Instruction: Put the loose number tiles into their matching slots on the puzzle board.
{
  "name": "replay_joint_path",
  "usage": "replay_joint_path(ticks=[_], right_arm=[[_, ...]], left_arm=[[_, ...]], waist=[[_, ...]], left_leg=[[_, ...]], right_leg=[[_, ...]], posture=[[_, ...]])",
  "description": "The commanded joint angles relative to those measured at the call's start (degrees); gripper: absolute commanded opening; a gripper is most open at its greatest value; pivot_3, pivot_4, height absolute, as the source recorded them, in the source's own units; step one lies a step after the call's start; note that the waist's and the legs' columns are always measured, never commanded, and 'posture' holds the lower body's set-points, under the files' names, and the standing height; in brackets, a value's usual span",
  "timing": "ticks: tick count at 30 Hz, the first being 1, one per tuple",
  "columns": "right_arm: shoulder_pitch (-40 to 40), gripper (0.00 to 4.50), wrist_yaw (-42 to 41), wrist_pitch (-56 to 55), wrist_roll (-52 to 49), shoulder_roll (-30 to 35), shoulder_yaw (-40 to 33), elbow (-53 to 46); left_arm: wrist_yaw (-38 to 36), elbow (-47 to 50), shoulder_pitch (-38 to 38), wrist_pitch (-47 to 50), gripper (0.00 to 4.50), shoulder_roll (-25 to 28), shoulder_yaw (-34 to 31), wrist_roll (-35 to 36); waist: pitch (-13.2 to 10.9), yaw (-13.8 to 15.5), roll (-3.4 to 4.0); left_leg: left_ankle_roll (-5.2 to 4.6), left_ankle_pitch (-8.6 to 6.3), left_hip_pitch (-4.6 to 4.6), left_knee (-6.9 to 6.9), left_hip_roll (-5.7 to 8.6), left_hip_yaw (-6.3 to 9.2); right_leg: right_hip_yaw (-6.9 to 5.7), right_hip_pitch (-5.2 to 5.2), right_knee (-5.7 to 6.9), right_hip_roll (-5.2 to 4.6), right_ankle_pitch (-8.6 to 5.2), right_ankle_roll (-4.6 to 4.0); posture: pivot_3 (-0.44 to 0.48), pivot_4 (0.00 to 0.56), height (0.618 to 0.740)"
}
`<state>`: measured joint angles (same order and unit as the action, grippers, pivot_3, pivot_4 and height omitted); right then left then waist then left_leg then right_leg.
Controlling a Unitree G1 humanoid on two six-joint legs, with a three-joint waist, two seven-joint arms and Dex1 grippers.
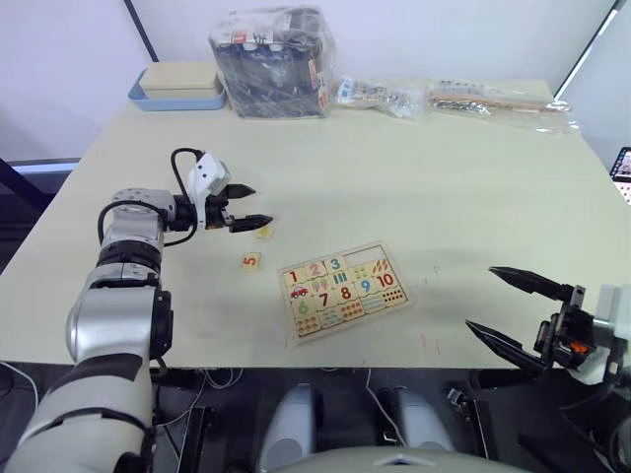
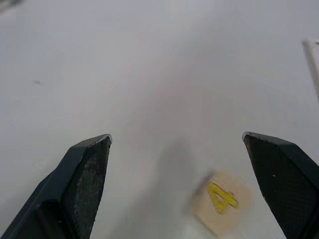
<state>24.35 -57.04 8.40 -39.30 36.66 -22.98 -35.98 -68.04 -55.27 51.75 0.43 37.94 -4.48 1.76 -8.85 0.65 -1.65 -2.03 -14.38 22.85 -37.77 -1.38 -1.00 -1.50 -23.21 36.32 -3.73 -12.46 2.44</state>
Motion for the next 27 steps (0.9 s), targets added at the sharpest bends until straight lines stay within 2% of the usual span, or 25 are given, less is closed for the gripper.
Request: replay_joint_path(ticks=[1, 3, 5, 8, 11, 15, 21, 27], right_arm=[[-0.52, 4.43, -0.21, -1.00, -0.34, 0.13, -0.06, -1.24], [-1.44, 4.43, -0.52, -0.84, -0.41, 0.42, 0.39, -0.56], [-2.35, 4.43, -0.90, -0.66, -0.56, 0.66, 0.85, 0.07], [-3.51, 4.43, -1.87, -0.42, -0.77, 1.06, 1.47, 1.02], [-4.50, 4.43, -2.67, -0.11, -1.02, 1.48, 1.71, 1.79], [-5.58, 4.43, -3.48, 0.33, -1.53, 1.98, 1.87, 2.59], [-6.28, 4.43, -4.44, 0.61, -1.74, 2.48, 1.95, 3.45], [-7.24, 4.43, -4.93, 1.18, -2.06, 3.06, 2.00, 4.15]], left_arm=[[8.25, 25.76, -8.27, 19.97, 4.50, -0.27, -2.97, 4.19], [14.18, 44.03, -14.45, 36.79, 4.50, -1.90, -4.60, 6.78], [20.48, 56.85, -17.93, 49.66, 4.50, -3.94, -6.01, 8.02], [28.16, 67.12, -19.63, 61.68, 4.50, -7.15, -7.33, 8.37], [34.75, 73.38, -20.76, 69.59, 4.50, -9.51, -7.31, 7.28], [42.64, 77.80, -21.75, 75.00, 4.50, -12.72, -5.89, 5.36], [51.63, 76.32, -22.57, 76.77, 4.50, -14.63, -3.05, 2.11], [54.37, 73.04, -21.89, 76.50, 4.50, -18.41, -2.31, 3.22]], waist=[[0.00, -0.18, 0.01], [0.00, -0.16, 0.00], [-0.01, 0.17, 0.01], [-0.01, 0.56, 0.00], [0.00, 0.33, 0.01], [0.00, 0.19, 0.01], [0.00, 0.28, 0.00], [0.00, 0.31, 0.00]], left_leg=[[0.00, 0.00, -0.04, 0.00, -0.07, -0.01], [0.00, 0.00, -0.05, -0.01, -0.10, -0.03], [0.01, 0.00, -0.04, -0.07, -0.09, -0.02], [0.00, -0.01, 0.01, -0.32, 0.02, 0.16], [0.00, -0.01, -0.02, -0.36, 0.09, 0.17], [-0.01, -0.01, -0.04, -0.36, 0.12, 0.17], [-0.01, -0.01, -0.05, -0.36, 0.15, 0.15], [-0.01, -0.01, -0.05, -0.36, 0.16, 0.14]], right_leg=[[0.06, 0.00, 0.04, -0.02, 0.00, 0.00], [0.11, -0.02, 0.11, -0.03, -0.02, 0.02], [0.11, -0.02, 0.15, -0.08, -0.03, 0.04], [0.04, 0.03, 0.26, -0.07, -0.07, 0.09], [0.09, 0.06, 0.30, -0.06, -0.09, 0.11], [0.13, 0.06, 0.34, -0.03, -0.10, 0.11], [0.16, 0.06, 0.34, -0.03, -0.10, 0.10], [0.17, 0.06, 0.34, -0.05, -0.10, 0.10]], posture=[[0.000, 0.150, 0.740], [0.000, 0.150, 0.740], [0.000, 0.150, 0.740], [0.000, 0.150, 0.740], [0.000, 0.150, 0.740], [0.000, 0.150, 0.740], [0.000, 0.150, 0.740], [0.000, 0.150, 0.740]])
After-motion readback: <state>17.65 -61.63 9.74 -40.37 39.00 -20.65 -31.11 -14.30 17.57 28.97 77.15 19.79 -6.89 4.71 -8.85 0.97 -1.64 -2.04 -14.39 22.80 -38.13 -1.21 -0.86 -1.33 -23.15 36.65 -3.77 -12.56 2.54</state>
